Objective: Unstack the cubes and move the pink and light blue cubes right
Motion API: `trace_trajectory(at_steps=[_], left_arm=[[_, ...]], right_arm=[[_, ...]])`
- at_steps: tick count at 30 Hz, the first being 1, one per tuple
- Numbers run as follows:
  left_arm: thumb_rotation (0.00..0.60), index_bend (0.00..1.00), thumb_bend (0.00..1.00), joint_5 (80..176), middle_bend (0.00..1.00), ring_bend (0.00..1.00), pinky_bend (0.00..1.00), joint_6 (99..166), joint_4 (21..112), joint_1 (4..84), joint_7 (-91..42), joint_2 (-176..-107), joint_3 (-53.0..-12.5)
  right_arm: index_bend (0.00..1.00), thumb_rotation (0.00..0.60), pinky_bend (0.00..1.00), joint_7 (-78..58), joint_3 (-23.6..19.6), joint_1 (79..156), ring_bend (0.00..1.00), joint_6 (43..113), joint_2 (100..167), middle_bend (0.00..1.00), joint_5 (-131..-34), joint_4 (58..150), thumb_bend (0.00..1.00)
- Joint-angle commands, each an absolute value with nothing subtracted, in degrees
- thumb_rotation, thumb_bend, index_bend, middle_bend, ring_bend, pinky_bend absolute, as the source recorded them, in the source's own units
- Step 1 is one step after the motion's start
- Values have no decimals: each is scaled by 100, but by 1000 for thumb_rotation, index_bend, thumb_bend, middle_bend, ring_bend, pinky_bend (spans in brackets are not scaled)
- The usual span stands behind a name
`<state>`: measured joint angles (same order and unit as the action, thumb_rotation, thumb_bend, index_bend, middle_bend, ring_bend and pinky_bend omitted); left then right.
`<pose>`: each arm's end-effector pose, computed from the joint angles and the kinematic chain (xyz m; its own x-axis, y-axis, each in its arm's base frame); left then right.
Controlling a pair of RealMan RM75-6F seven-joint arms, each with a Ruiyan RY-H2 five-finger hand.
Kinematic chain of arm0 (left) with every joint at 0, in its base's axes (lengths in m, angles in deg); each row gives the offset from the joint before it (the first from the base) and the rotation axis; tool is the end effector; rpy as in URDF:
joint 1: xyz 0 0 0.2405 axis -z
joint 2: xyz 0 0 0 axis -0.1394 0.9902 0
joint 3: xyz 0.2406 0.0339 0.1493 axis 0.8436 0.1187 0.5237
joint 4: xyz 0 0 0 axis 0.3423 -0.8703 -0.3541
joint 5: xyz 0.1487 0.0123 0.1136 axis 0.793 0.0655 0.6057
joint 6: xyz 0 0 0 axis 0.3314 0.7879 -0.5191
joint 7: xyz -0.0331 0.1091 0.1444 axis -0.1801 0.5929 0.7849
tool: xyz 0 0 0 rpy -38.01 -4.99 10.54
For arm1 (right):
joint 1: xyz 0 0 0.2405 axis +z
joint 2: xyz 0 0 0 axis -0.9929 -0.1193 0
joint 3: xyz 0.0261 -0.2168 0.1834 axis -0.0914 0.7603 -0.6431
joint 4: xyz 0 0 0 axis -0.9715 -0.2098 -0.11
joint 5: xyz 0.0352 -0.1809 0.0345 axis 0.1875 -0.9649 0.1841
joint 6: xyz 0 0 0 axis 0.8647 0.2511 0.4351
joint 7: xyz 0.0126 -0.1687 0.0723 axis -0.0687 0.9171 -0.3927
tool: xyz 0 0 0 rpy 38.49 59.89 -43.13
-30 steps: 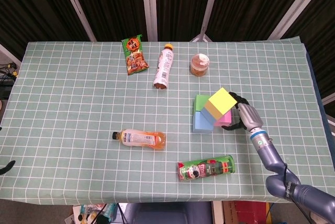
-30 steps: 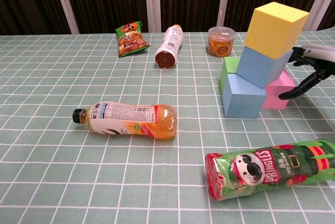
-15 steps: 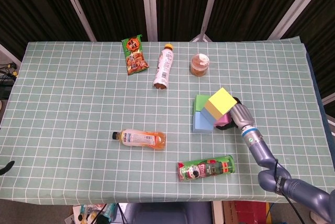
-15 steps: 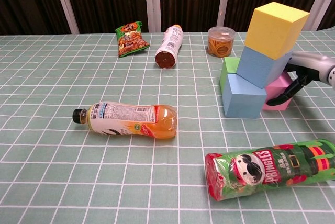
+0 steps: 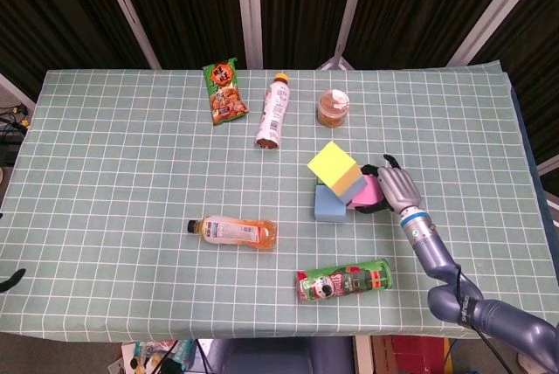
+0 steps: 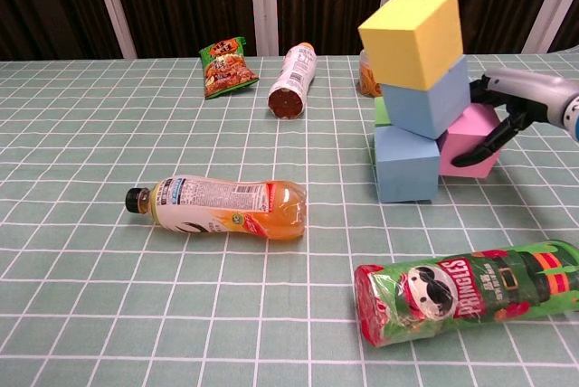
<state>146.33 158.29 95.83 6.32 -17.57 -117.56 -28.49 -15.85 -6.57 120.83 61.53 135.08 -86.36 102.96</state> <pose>-0.3365 0.1835 0.2316 0.4399 -0.0327 0.8974 0.8815 0.2066 -0.4246 -0.2349 -0.4248 0.0358 0.1422 -0.3155 0.9382 -0.9860 -0.1290 0.1061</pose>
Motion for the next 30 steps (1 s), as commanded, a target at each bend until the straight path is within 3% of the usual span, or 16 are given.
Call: trace_trajectory(at_steps=[1,11,26,30], left_arm=[[600,185,151,14655,0,0,0,15843,9582,621,-1811,-11735,-2843],[600,185,152,14615,0,0,0,15850,9532,591,-2072,-11649,-2876],[600,185,152,14676,0,0,0,15866,9558,601,-1877,-11718,-2846],[600,185,151,14641,0,0,0,15887,9567,598,-1815,-11745,-2864]], right_arm=[[652,600,33,-1234,-861,12223,533,6308,13408,481,-8472,10652,188],[653,600,36,-564,-1070,12250,534,6779,13265,482,-7997,11497,188],[653,600,36,-967,-671,11999,534,6501,13399,482,-7876,10252,188],[641,600,27,-1152,-608,11977,454,6415,13497,455,-7984,9940,188]])
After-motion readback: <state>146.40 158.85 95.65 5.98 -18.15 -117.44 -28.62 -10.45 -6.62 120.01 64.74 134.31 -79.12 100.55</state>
